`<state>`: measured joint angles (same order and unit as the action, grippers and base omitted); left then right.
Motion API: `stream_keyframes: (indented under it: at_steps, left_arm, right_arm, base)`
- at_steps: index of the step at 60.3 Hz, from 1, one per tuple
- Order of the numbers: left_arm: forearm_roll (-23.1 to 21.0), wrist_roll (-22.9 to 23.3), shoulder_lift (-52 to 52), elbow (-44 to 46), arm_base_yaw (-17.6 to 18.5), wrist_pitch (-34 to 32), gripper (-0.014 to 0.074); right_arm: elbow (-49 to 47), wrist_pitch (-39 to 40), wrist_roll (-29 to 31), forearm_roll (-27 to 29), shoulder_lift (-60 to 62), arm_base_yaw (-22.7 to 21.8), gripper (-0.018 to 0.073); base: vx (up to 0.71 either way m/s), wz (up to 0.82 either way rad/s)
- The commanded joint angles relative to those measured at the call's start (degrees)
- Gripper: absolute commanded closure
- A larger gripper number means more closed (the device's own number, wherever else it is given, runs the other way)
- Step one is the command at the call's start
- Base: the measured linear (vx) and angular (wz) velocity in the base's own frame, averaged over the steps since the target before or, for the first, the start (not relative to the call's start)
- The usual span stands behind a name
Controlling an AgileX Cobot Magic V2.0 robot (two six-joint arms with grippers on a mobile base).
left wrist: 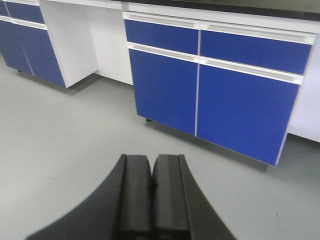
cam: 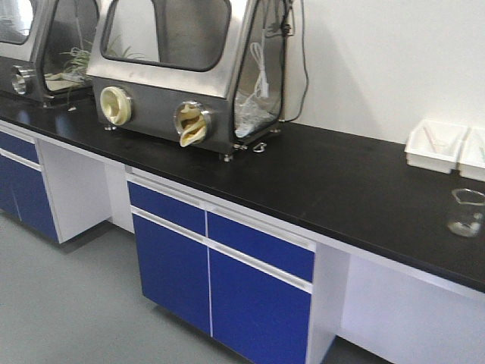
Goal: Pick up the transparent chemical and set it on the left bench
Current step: 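Drive the base to the bench with the three white bins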
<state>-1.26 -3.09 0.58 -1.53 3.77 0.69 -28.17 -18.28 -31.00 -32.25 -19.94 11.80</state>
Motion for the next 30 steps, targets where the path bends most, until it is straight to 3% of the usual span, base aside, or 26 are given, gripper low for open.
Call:
stream_keyframes:
  at_steps: [1,15,30]
  left_arm:
    - [0.0,0.4,1.1,-0.9,0.1,-4.5,0.0600]
    - [0.0,0.4,1.1,-0.9,0.1,-4.5,0.0600]
    - [0.0,0.4,1.1,-0.9,0.1,-4.5,0.0600]
  right_arm:
    - [-1.6,3.9,0.6,-0.8,-0.5,0.1,0.0559]
    - [-1.6,4.0,0.6,-0.8,-0.5,0.1,0.0559]
    - [-1.6,4.0,0.6,-0.8,-0.5,0.1,0.0559]
  base:
    - [0.37,0.23]
    - [0.39,0.10]
    - [0.42,-0.18]
